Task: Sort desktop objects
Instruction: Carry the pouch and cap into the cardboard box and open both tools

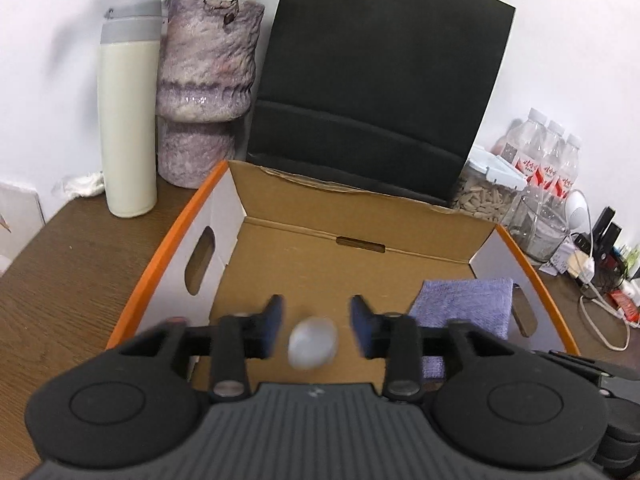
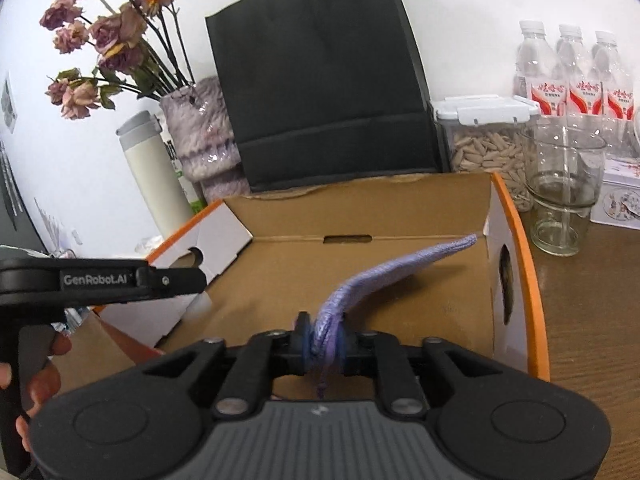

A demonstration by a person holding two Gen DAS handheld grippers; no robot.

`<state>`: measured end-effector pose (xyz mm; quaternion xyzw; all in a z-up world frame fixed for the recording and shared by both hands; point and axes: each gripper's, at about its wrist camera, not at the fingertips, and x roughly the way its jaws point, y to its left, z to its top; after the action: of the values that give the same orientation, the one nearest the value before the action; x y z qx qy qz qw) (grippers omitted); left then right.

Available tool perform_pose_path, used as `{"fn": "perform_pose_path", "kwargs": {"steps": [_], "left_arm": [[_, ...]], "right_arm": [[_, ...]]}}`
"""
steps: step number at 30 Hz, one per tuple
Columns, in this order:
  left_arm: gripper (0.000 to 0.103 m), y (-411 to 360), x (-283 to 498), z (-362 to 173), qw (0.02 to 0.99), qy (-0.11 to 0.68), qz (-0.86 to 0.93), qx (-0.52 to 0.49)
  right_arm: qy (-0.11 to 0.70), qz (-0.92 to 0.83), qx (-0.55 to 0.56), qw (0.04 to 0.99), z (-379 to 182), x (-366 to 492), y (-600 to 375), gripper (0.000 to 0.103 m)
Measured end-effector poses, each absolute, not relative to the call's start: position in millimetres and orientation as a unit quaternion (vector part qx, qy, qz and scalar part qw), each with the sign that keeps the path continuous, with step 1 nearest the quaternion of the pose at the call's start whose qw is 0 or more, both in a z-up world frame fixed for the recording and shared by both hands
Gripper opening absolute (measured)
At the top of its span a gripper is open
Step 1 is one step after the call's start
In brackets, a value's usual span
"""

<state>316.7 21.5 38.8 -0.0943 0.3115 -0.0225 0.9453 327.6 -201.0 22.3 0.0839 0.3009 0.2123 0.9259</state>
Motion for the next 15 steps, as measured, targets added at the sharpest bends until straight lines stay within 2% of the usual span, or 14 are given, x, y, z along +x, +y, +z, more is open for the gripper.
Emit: {"fn": "perform_pose_path", "kwargs": {"steps": [1, 2, 3, 4, 5, 7, 8, 9, 15], "left_arm": [[0.061, 21, 314, 40, 0.947, 0.306, -0.021, -0.091], [0.075, 20, 313, 41, 0.950, 0.300, -0.020, -0.088], [0.082, 19, 311, 43, 0.952, 0.294, -0.020, -0.084], [0.084, 17, 309, 44, 0.954, 0.288, -0.021, -0.080], [0.087, 16, 308, 46, 0.955, 0.285, -0.021, -0.077], [0.102, 14, 306, 47, 0.957, 0.281, -0.022, -0.072], [0.103, 13, 305, 48, 0.958, 0.279, -0.020, -0.071], [0.103, 12, 305, 49, 0.958, 0.278, -0.018, -0.067], [0.103, 7, 299, 55, 0.961, 0.271, -0.003, -0.055]], "right_arm": [[0.301, 0.209, 0.080, 0.927, 23, 326, -201, 0.019], [0.301, 0.207, 0.076, 0.928, 24, 326, -201, 0.029], [0.299, 0.206, 0.073, 0.929, 25, 324, -201, 0.046], [0.297, 0.203, 0.071, 0.930, 27, 323, -201, 0.055], [0.292, 0.202, 0.066, 0.932, 29, 321, -201, 0.070], [0.282, 0.200, 0.056, 0.937, 34, 316, -199, 0.084], [0.278, 0.198, 0.051, 0.939, 37, 314, -198, 0.096], [0.274, 0.191, 0.044, 0.942, 39, 312, -197, 0.103], [0.250, 0.171, 0.022, 0.953, 49, 300, -194, 0.103]]}}
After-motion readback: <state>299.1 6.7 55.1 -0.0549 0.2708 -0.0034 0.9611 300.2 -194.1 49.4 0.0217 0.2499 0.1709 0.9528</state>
